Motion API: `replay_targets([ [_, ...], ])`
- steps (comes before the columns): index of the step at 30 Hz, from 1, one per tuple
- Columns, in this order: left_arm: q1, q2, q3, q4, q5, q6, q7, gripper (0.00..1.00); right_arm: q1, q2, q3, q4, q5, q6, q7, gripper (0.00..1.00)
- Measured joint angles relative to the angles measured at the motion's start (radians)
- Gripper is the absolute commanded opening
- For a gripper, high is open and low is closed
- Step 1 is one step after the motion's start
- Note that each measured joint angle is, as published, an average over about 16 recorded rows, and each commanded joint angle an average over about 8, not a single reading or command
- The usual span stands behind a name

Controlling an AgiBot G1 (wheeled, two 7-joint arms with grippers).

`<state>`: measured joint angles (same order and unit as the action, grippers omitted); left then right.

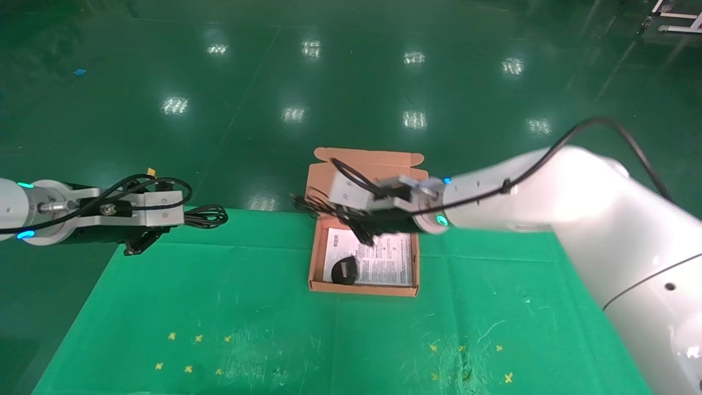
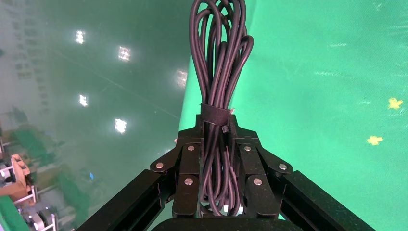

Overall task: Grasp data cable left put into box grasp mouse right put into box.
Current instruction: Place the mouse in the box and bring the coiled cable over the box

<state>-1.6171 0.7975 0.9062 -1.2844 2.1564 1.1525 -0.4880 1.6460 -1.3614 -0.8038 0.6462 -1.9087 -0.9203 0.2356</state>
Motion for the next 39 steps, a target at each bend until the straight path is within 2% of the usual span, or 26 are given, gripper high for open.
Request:
replay_targets([
  [3,0.0,0.0,0.0,-0.001,0.0,0.0,-0.001,0.0,-0.003,0.0,-0.032,-0.037,0.013,0.017,0.035,0.0],
  [4,0.0,0.0,0.0,-0.001,0.001,0.0,-0.001,0.0,-0.004,0.0,-0.041,-0.048,0.016,0.022,0.045,0.06],
  [11,0.004,0.007,0.0,0.0,-0.005,-0.005,0.003,0.0,-0.001,0.007,-0.093,-0.088,0.033,0.041,0.087,0.93],
  [12,0.005,0.011,0.001,0.003,-0.007,-0.008,0.006,0.0,-0.001,0.008,-0.098,-0.087,0.035,0.042,0.09,1.0],
  [18,0.015,0.053,0.003,0.04,-0.033,-0.043,0.041,0.0,0.002,0.021,-0.117,-0.078,0.043,0.048,0.1,1.0],
  [24,0.028,0.141,0.007,0.137,-0.078,-0.116,0.128,0.0,0.009,0.047,-0.123,-0.064,0.045,0.049,0.108,1.0],
  [31,0.042,0.284,0.013,0.332,-0.145,-0.226,0.295,0.0,0.024,0.111,-0.116,-0.05,0.046,0.049,0.103,1.0],
  [39,0.053,0.458,0.009,0.595,-0.242,-0.345,0.529,0.0,0.031,0.226,-0.099,-0.004,0.053,0.04,0.09,1.0],
])
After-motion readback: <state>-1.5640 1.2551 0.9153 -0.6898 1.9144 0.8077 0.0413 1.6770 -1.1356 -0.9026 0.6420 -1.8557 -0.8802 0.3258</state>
